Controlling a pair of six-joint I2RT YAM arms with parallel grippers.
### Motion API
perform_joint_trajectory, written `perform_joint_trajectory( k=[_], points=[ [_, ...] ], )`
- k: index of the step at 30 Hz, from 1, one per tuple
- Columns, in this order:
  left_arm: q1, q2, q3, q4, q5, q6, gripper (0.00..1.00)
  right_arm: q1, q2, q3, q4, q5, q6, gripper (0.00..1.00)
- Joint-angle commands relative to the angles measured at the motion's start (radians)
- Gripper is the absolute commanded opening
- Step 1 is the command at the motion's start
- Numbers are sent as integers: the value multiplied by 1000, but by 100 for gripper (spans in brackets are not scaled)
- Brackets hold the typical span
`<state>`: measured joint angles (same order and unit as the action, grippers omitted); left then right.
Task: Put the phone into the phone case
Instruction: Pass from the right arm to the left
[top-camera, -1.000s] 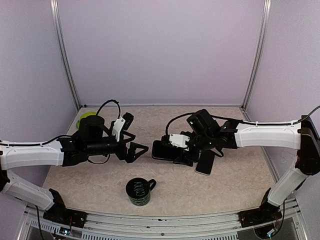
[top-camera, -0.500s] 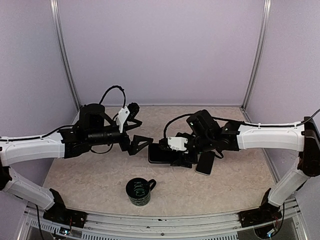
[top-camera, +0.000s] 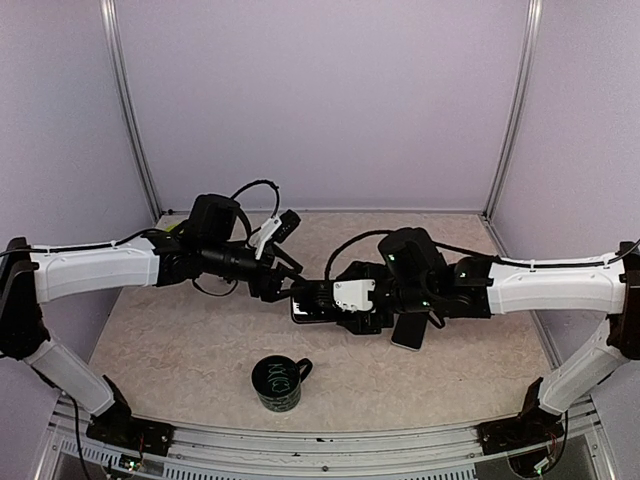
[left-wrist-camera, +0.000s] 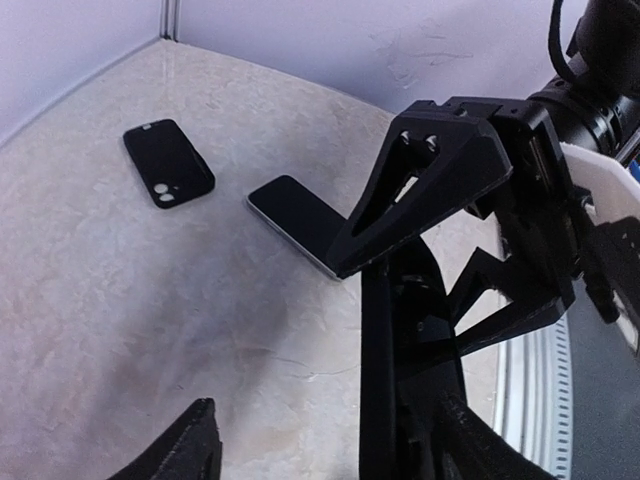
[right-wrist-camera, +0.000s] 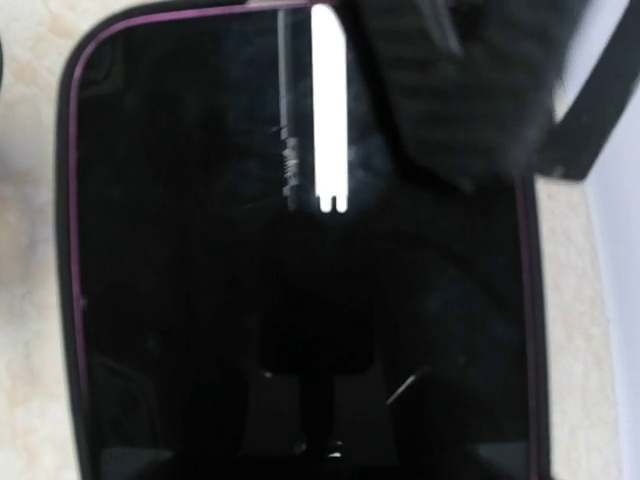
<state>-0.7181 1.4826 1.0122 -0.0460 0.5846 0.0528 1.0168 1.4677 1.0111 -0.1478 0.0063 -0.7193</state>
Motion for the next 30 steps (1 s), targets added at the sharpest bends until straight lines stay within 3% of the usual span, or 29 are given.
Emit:
perform_joint_trajectory(
  k=[1,5,13,19,21,26,28,30],
  points=[
    [6,65,82,-133,113,7,63,30,-24,-8,102,76,-38,36],
    [6,119,125,-212,160,17,46,41,-13,-21,136,126,-56,34],
    [2,168,137,-218,178,5,0,54,2,-32,145,167,-74,33],
    [6,171,132,-178,181,-33,0,55,2,-50,193,212,-77,36],
    [13,167,122,-143,174,-60,0,55,5,-50,205,237,-69,45],
    [37,134,71,-15,96,-175,0,55,9,-41,221,321,-31,89],
    [50,121,46,34,64,-223,0,54,0,-41,222,328,-15,99],
    [63,105,24,99,34,-285,0,48,-14,-38,221,317,18,100]
  ],
)
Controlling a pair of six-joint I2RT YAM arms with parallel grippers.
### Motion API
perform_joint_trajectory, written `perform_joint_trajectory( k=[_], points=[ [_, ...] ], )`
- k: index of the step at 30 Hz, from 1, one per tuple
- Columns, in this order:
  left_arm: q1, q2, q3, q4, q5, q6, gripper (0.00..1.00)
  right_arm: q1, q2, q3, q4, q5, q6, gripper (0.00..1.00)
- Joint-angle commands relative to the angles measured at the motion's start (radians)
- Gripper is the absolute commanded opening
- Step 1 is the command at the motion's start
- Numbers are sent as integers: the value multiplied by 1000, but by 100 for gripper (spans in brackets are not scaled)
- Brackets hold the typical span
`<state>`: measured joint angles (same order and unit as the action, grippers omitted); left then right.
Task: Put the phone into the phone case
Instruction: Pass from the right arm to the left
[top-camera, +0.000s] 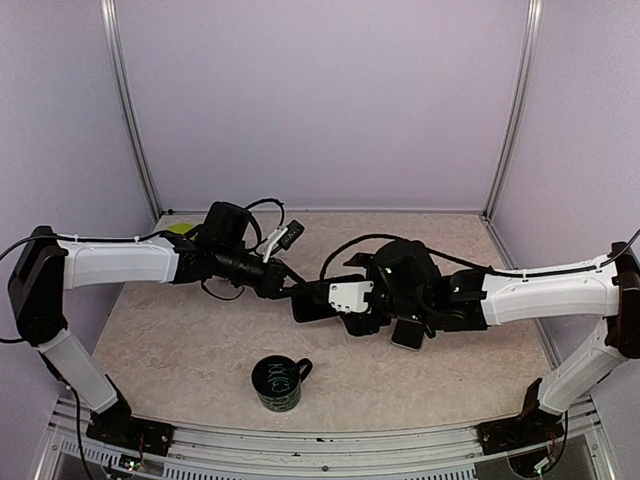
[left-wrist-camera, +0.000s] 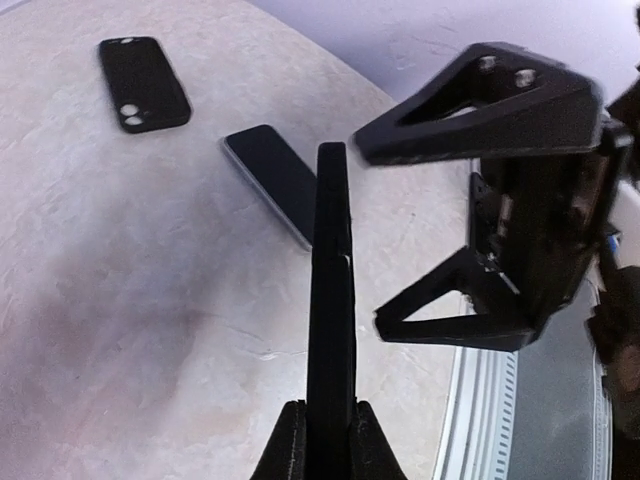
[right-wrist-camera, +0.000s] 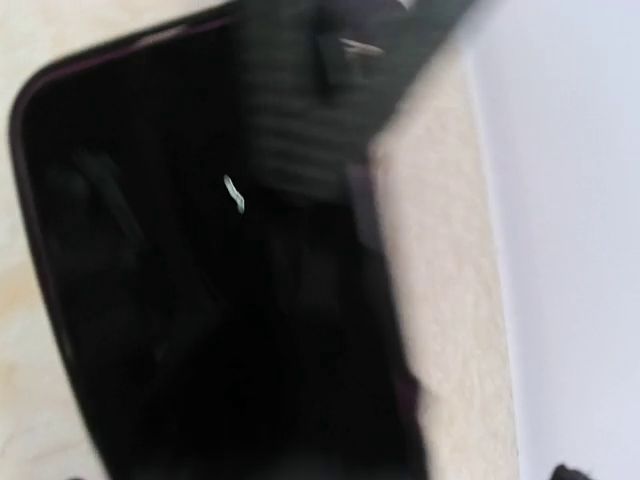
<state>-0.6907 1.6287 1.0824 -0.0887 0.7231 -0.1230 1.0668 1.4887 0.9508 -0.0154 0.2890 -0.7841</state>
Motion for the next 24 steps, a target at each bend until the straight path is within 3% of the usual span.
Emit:
perform_joint_trajectory(
  k=[1,10,16,24],
  points=[
    [42,-47,-57,170,-118,-133,0,-7,-43,26,85,21,103,100],
    [57,-95,-146,400,-231,-313,0,-72,-112,79,42,-78,394,100],
    [64,-200,-324,761,-293,-478,0,-188,-144,118,13,-359,824,99],
    [62,-247,-473,1205,-320,-667,0,-299,-138,24,251,-669,1299,98]
  ],
)
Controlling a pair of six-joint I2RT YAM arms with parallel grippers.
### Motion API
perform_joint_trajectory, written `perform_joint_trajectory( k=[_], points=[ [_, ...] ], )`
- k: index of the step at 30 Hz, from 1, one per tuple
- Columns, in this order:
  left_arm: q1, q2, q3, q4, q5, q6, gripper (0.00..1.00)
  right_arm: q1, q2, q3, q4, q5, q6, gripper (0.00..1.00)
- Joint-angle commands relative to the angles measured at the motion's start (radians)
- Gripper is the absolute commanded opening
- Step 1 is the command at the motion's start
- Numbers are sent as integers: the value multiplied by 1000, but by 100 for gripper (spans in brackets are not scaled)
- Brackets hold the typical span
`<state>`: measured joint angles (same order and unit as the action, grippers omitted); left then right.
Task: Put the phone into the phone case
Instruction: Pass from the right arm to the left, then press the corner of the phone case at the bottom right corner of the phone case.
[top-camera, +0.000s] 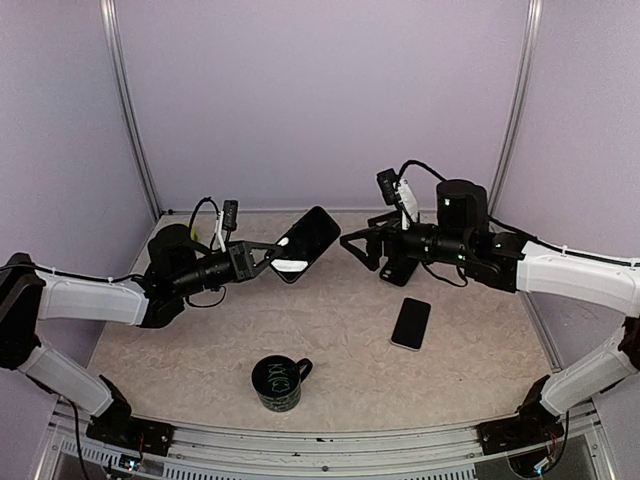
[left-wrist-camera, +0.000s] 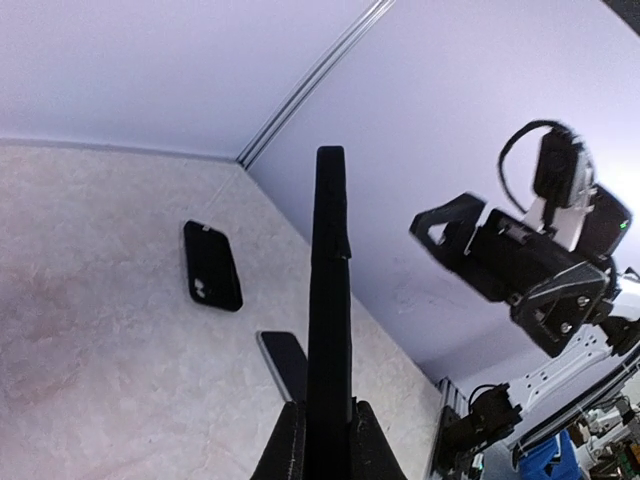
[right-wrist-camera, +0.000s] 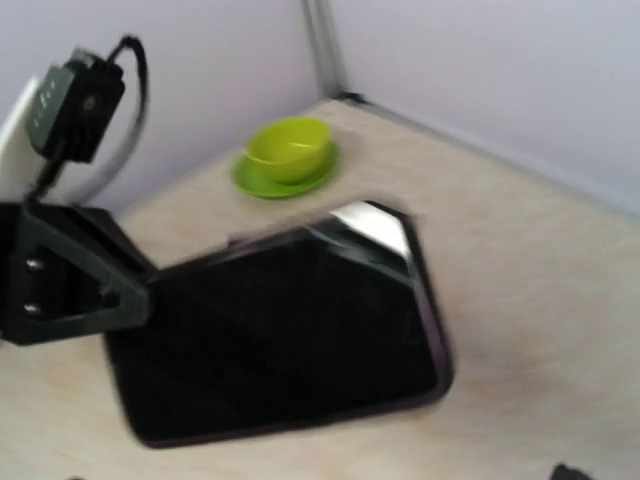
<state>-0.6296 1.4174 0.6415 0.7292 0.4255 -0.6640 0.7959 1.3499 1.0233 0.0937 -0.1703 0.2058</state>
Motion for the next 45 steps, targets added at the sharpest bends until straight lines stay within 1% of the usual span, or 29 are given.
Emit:
perform_joint_trajectory(
  k=[1,4,7,9,13,17,23,24,28,30,36,42,43,45],
  points=[
    [-4,-35,-47,444,-29,-143,0,-29,15,-52,165,-231,344,97],
    [-33,-28,-64,513,-65,-148,0,-29,66,-53,234,-294,444,92],
    [-77,-22,-49,505,-93,-96,0,-29,130,-68,355,-372,541,88],
    [-95,-14,-47,519,-108,-91,0,-24,164,-79,450,-432,604,85],
    [-111,0,-54,571,-135,-98,0,1,199,-75,512,-426,626,81],
    [-134,-1,-51,554,-168,-60,0,30,226,-71,565,-433,659,77],
    [-156,-1,-51,538,-190,-26,0,60,277,-56,632,-453,693,74],
    [-157,-2,-52,536,-193,-24,0,64,285,-49,638,-457,698,72],
    [-163,-7,-60,535,-208,-14,0,73,303,-29,638,-473,701,56],
    [-168,-10,-60,526,-217,-5,0,75,311,-23,631,-472,702,50],
    [-177,-18,-63,523,-219,5,0,78,335,-15,640,-468,706,49],
    [-180,-20,-65,522,-214,3,0,78,340,-7,634,-449,686,45],
    [-180,-19,-65,522,-214,0,0,78,343,-2,633,-449,684,45],
    [-180,-17,-69,528,-214,-7,0,78,346,4,626,-449,682,50]
  ],
)
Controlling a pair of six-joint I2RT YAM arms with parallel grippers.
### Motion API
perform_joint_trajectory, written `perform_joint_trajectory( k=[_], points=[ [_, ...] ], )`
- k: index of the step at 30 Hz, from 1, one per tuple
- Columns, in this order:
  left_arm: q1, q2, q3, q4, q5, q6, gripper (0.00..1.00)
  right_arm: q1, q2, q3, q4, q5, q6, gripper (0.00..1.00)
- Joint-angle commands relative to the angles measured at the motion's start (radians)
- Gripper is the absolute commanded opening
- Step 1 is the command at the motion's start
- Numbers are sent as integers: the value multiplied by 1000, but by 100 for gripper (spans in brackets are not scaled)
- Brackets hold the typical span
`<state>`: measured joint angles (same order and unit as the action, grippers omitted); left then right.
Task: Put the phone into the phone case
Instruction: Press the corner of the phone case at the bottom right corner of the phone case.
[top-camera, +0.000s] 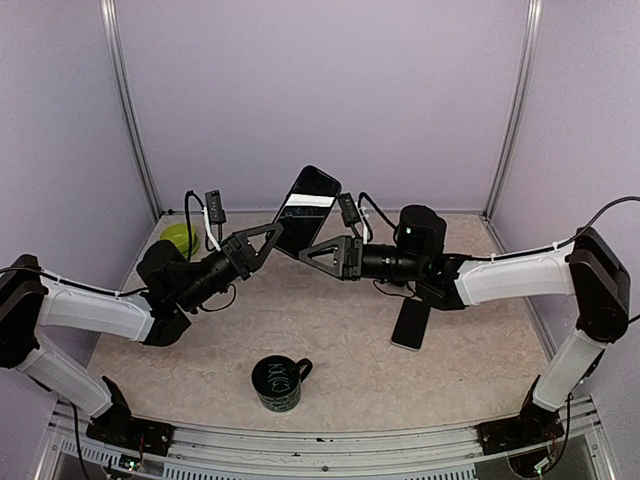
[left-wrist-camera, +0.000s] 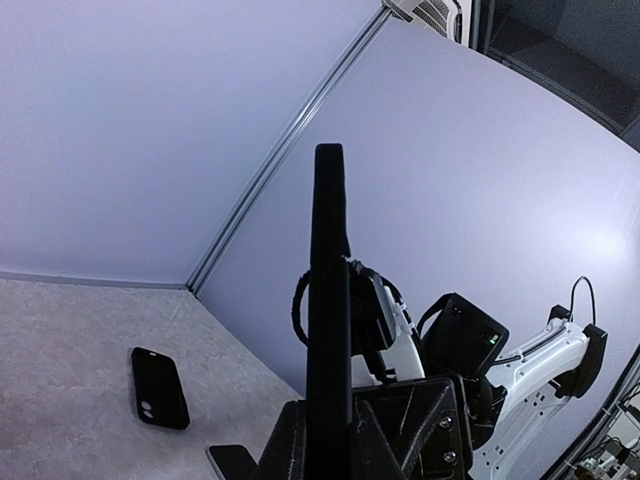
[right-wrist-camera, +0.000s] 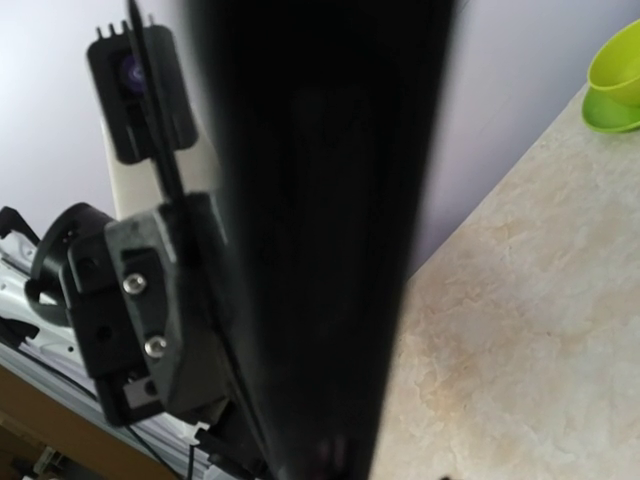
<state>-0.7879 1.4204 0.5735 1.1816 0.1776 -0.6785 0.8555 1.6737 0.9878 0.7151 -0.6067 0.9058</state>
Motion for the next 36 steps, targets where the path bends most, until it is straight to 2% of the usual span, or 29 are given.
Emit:
perform_joint_trajectory(
  k=[1,11,15,20,24,29,36],
  points=[
    [-22,-19,-5,83,34,2,0,19,23,40,5,-14,-21,51],
    [-20,-23,-24,106,30,-42,0,19,15,17,100,11,-33,47],
    [-22,-20,-53,162,1,-87,0,19,11,-34,232,30,0,47],
    [-26,-17,-93,198,-60,-99,0,19,12,-43,275,26,4,34],
    [-28,-28,-105,190,-94,-85,0,19,15,-29,242,4,0,32],
    [-32,-45,-112,183,-120,-63,0,19,17,-34,216,-6,10,45],
    [-36,-48,-112,196,-136,-51,0,31,39,-33,216,-5,15,47]
  ],
)
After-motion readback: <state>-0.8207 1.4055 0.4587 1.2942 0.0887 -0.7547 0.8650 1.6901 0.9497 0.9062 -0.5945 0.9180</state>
